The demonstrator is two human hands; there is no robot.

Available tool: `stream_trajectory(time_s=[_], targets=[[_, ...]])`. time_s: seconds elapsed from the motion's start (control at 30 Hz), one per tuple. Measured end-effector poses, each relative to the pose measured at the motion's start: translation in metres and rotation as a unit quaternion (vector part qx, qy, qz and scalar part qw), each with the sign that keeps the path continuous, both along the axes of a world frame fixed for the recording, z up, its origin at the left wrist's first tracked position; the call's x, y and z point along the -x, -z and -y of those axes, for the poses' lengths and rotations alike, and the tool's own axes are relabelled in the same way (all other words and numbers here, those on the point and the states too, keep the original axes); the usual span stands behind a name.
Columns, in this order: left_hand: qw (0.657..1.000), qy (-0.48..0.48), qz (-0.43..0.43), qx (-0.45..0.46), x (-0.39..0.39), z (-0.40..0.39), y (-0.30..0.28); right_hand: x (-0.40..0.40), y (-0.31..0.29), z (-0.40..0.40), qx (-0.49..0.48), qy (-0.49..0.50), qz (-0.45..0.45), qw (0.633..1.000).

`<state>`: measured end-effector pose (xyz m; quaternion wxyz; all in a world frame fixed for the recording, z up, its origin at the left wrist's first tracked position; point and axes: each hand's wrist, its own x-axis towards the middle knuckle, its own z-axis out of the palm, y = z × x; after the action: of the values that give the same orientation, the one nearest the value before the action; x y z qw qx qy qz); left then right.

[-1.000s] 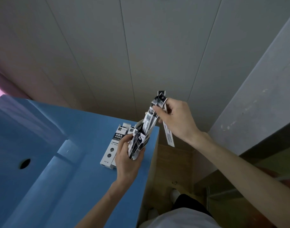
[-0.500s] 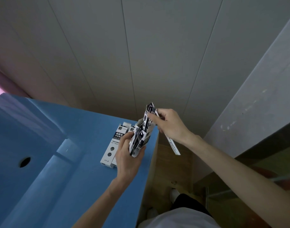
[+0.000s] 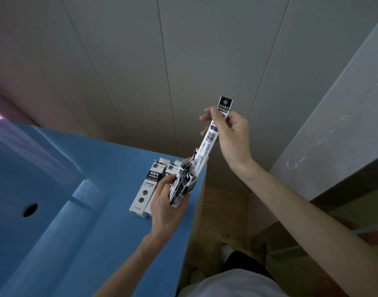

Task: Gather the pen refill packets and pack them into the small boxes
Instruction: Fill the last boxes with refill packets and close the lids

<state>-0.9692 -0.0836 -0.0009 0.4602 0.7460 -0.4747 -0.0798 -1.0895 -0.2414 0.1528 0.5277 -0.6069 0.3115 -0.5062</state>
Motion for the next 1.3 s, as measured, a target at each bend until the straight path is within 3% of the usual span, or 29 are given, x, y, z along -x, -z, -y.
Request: stream_trajectory(time_s=[0.3, 0.47, 0.63, 0.83, 0.93, 1.0, 1.3], targets=[[1.000, 0.004, 0.018, 0.013, 0.004, -0.001, -0.001, -0.017, 0.027, -0.009, 0.022, 0.071, -0.005, 0.997], [1.000, 0.006, 0.004, -0.004, 0.005, -0.003, 0.003, -0.013, 0.052, -0.023, 0.102, 0.058, -0.131, 0.984], [1.000, 0.004, 0.013, -0.018, 0.003, -0.006, 0.006, -0.004, 0.051, -0.020, 0.125, 0.052, -0.134, 0.982], [1.000, 0.010, 0.019, -0.014, 0.011, -0.004, 0.002, -0.001, 0.063, -0.026, 0.131, -0.064, -0.326, 0.934], [1.000, 0.014, 0.004, -0.015, 0.007, -0.005, 0.003, 0.007, 0.063, -0.026, 0.027, -0.079, -0.243, 0.966], [1.000, 0.017, -0.006, -0.020, 0.003, -0.006, 0.003, 0.010, 0.063, -0.025, 0.036, -0.034, -0.198, 0.979], [0.999, 0.014, -0.022, -0.029, 0.003, -0.006, 0.001, 0.014, 0.082, -0.038, 0.107, -0.063, -0.257, 0.958]])
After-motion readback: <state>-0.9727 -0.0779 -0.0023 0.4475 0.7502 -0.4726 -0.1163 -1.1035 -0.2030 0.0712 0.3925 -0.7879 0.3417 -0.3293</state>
